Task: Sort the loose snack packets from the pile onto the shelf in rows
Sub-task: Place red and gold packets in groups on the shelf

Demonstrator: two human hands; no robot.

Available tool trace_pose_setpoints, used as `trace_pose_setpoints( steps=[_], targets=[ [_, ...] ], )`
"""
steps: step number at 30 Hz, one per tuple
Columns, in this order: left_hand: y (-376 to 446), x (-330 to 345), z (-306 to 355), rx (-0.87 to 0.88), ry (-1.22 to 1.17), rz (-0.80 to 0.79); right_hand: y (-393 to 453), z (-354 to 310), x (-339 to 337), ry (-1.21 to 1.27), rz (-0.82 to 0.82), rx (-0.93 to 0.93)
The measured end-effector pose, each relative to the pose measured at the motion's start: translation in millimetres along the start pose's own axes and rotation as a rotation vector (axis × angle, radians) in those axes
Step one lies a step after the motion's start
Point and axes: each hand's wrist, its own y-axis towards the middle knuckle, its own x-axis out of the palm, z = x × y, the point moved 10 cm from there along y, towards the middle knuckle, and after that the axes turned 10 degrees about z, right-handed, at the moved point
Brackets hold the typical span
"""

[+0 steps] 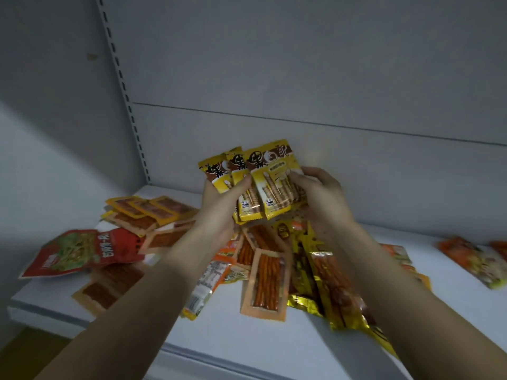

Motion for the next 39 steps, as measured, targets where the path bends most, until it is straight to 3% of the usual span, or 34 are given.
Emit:
trace_pose_setpoints(
  steps=[7,18,23,26,31,36,39],
  targets=[
    [-82,110,-46,-0.040,-0.006,-0.170,-27,-5,-135,-0.132,0.154,-0.068],
    [-277,301,-187,-0.190,0.047,-0.284,-114,-30,-442,-0.351,0.247,-0.157],
    [-344,379,-230,-0.249,0.072,-0.377,-133,-36,-547,-0.435,0.314,-0.154],
    [-355,404,-253,-0.271,0.108,-0.396,-132,-35,-594,-0.474,0.342,-0.153],
    [-327,412,-266,-0.176,0.186,-0.262,-98,-37,-668,-0.682,0.455,-0.192],
    [-307,444,-268,-0.153,0.125,-0.240,-52,-31,-693,-0.942,0.475,-0.152],
    [-300,469,-279,-0.184,0.087,-0.244,-34,-40,-679,-1.270,0.398,-0.351]
  ],
)
